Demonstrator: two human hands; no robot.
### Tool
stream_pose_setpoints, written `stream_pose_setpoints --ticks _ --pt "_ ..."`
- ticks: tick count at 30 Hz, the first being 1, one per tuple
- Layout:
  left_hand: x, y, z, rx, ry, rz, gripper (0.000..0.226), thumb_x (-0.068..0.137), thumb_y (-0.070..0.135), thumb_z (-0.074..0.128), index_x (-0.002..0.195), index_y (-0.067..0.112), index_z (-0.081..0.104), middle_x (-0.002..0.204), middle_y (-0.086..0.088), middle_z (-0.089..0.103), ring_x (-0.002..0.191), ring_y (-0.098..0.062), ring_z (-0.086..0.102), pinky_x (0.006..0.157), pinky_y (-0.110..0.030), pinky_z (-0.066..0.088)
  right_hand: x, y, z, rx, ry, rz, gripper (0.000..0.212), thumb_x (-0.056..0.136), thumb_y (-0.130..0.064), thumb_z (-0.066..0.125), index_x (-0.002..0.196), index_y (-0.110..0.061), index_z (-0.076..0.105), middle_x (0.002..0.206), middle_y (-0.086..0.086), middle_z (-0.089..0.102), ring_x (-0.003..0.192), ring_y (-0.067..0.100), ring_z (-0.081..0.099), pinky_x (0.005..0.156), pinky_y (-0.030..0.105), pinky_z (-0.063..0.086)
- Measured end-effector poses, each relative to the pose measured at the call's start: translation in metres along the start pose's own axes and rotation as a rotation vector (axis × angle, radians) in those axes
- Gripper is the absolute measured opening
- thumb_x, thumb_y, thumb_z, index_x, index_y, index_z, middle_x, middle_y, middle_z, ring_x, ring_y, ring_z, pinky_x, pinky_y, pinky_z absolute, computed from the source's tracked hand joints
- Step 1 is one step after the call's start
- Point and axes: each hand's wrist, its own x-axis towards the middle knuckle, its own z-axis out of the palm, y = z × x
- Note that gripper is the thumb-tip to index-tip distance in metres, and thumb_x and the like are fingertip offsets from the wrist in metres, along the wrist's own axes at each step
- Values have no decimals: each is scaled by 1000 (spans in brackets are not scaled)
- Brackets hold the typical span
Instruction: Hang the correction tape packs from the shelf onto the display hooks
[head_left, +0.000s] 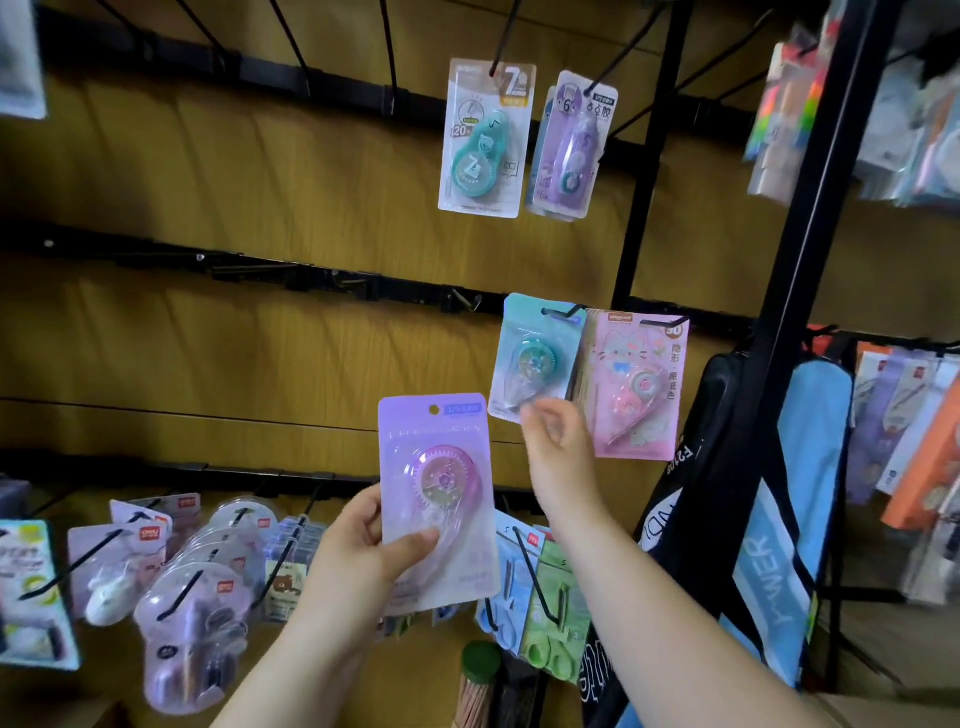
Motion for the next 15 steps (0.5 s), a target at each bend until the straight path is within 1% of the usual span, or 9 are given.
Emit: stream_pose_setpoints --ticks 1,2,3,5,7,9,10,12,15 --pt "3 5 5 6 -13 13 29 78 -8 60 91 17 63 74 3 75 72 -18 69 62 -30 53 0 -6 -2 30 -139 31 27 94 -24 46 112 -5 53 113 9 59 89 11 57 82 20 43" --pt "6 11 11 14 -33 29 29 79 -8 59 92 17 63 76 2 75 73 -19 69 63 -31 52 0 -11 -3 8 -234 29 28 94 -25 45 105 -1 55 111 18 62 89 18 60 85 27 45" --pt "10 17 17 27 -57 45 29 79 -8 59 93 17 63 78 2 75 74 -18 69 62 -29 53 2 -15 -5 -8 -271 4 32 94 -26 45 100 4 55 112 28 60 91 25 60 87 33 45" --pt "17 28 30 57 -96 86 28 81 -5 59 98 17 62 85 0 74 77 -17 68 61 -27 54 7 -25 -10 16 -229 -49 29 95 -22 45 95 4 58 112 33 58 91 29 60 87 37 46" --pt "24 34 43 105 -126 123 24 84 3 60 100 20 58 93 -1 70 83 -18 66 69 -29 53 13 -34 -17 47 -127 -98 27 95 -18 44 91 2 61 104 33 61 87 29 60 82 37 47" --pt "27 33 55 173 -151 133 18 85 14 61 92 29 52 92 5 66 83 -12 64 69 -27 53 21 -40 -26 67 -15 -139 34 95 -16 44 97 15 55 85 35 55 77 20 48 72 30 38" --pt "28 32 61 207 -164 135 16 86 18 60 88 30 50 91 7 65 82 -9 64 68 -28 54 25 -42 -31 73 27 -147 36 95 -16 44 98 19 51 78 30 50 77 17 44 70 29 33" --pt "32 28 70 259 -187 138 11 86 22 59 87 29 50 91 5 65 81 -11 65 73 -32 54 30 -42 -39 84 60 -135 37 95 -17 43 97 20 49 77 15 46 77 18 41 69 29 31" --pt "39 28 78 305 -218 144 8 87 27 58 93 25 53 92 3 65 84 -18 65 72 -33 54 37 -39 -47 80 85 -100 38 95 -20 42 99 17 48 79 12 45 75 20 41 68 30 32"
